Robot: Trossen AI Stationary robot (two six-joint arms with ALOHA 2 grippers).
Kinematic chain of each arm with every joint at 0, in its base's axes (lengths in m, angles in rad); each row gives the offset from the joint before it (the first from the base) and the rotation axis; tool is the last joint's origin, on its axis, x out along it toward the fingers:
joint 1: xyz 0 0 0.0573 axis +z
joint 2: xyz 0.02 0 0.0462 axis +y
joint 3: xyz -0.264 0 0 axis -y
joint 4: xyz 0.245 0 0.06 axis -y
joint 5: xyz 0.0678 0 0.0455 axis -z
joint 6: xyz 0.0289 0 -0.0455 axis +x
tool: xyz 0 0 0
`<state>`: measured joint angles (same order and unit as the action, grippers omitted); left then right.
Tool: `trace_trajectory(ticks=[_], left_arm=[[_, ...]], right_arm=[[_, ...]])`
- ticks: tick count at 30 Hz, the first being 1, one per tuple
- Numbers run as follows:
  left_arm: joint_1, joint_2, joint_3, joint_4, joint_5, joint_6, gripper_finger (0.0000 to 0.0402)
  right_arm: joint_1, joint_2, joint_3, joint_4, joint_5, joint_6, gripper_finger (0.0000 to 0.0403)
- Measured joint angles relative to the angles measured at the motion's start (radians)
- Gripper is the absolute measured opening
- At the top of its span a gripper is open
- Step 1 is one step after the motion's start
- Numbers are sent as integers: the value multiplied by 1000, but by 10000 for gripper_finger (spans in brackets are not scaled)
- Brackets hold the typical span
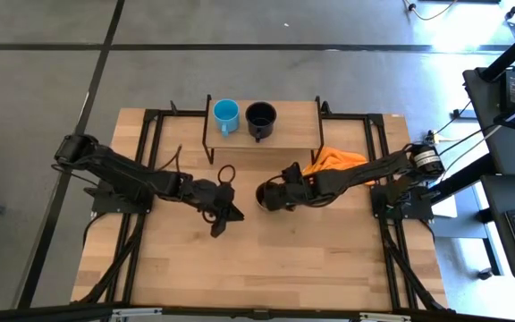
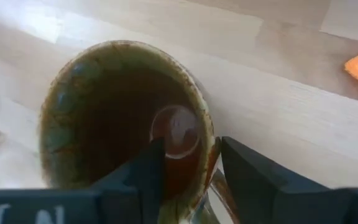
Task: Stack small to large cups/mugs on shelf
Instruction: Put the green mug on the shelf
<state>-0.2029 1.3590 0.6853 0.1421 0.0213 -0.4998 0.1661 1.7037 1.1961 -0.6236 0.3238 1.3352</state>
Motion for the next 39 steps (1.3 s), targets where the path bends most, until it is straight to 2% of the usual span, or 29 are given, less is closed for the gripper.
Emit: trace_trajectory(ticks=[7,15,31,39], left_arm=[[-4,151,0,147,-13,-52,41],[49,258,0,217,-176,-126,41],[134,260,0,258,-177,-96,41],[163,260,0,257,-177,-91,41]], right_arm=[[1,-94,0,-48,43,-40,158],[15,-171,0,-193,60,-31,158],[115,-76,-2,-187,-37,-27,158],[127,-41,-2,-53,-73,-32,158]])
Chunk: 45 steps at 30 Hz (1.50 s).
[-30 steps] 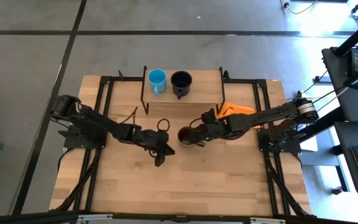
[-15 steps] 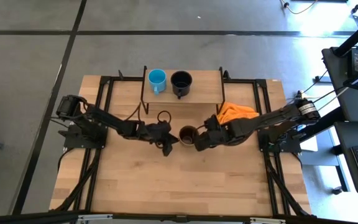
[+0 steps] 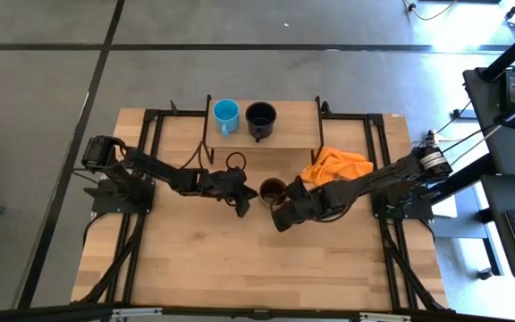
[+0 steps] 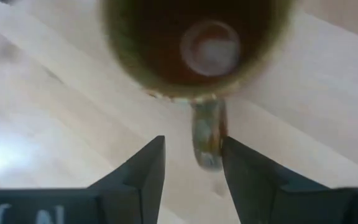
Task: Stack small to large cups/mugs on shelf
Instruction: Put the green mug on the shelf
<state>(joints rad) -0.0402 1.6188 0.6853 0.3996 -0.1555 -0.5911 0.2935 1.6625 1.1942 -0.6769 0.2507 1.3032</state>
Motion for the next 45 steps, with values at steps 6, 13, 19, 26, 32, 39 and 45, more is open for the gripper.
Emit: trace_trajectory(ticks=[6,13,19,26,32,39,45], left_arm=[[18,0,0,1,3,19,41],[28,0,0,0,7,44,41],[47,0,0,0,10,73,41],[81,-1,0,-3,19,80,41],[75,-1,0,-29,140,80,41],[-46,-1,0,42,174,77,41],[-48,-2,0,39,6,50,41]], right_arm=[[0,1,0,113,7,-8,158],[0,4,0,128,7,-8,158],[11,4,0,159,16,-43,158],[11,4,0,190,17,-55,158],[21,-6,0,134,95,-84,151],[29,-77,2,-106,147,-42,102],[29,-79,-5,-154,73,-3,46]])
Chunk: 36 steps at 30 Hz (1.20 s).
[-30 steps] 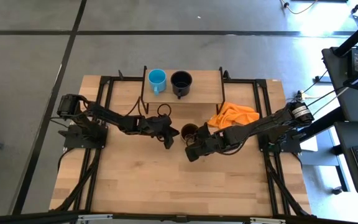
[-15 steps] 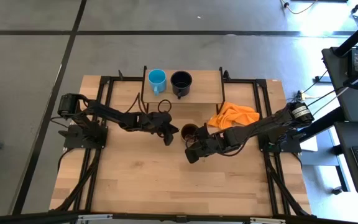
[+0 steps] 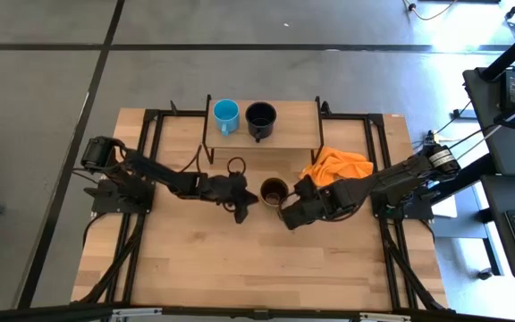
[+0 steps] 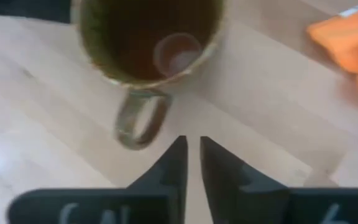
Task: Stack small to large cups/mugs on shelf
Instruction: Put the green mug on the shelf
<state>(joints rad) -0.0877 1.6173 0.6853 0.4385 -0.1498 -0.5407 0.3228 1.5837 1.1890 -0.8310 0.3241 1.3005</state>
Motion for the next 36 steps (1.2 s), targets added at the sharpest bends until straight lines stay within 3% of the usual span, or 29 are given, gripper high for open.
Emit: trace_trajectory(ticks=[6,14,36], left_arm=[[58,0,0,0,9,0,41],[75,0,0,0,39,1,41],[109,0,0,19,74,58,41]], right_arm=[[1,15,0,66,-2,0,5],[1,58,-1,69,-13,5,20],[1,58,-1,144,16,5,10]])
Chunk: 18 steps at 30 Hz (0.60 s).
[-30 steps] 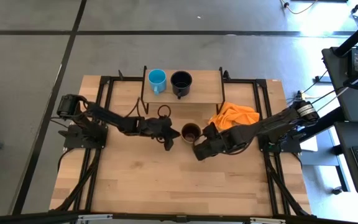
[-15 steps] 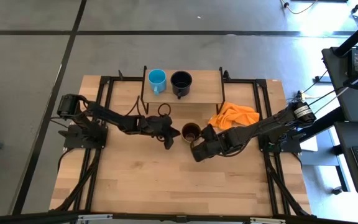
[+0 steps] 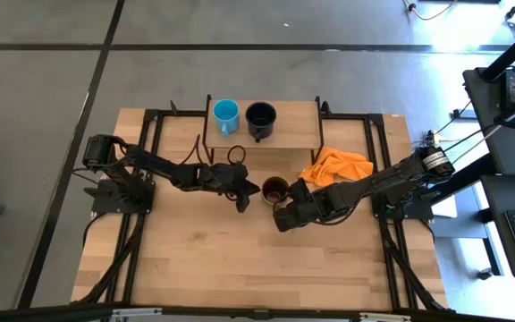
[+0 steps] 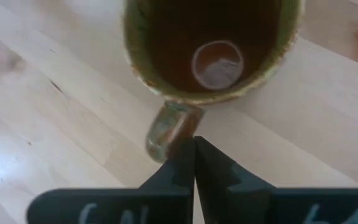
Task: Stack small to large cups/mugs on shelf
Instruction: Put the green mug on the shelf
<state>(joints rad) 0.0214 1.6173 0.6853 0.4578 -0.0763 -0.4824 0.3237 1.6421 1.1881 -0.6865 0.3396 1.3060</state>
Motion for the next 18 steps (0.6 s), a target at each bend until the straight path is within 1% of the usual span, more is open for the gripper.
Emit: trace_trajectory(ticks=[6,18], left_arm=[[16,0,0,4,8,6,41],[39,0,0,4,19,29,41]], right_arm=[[0,0,0,40,18,2,10],[1,0,0,51,18,27,10]])
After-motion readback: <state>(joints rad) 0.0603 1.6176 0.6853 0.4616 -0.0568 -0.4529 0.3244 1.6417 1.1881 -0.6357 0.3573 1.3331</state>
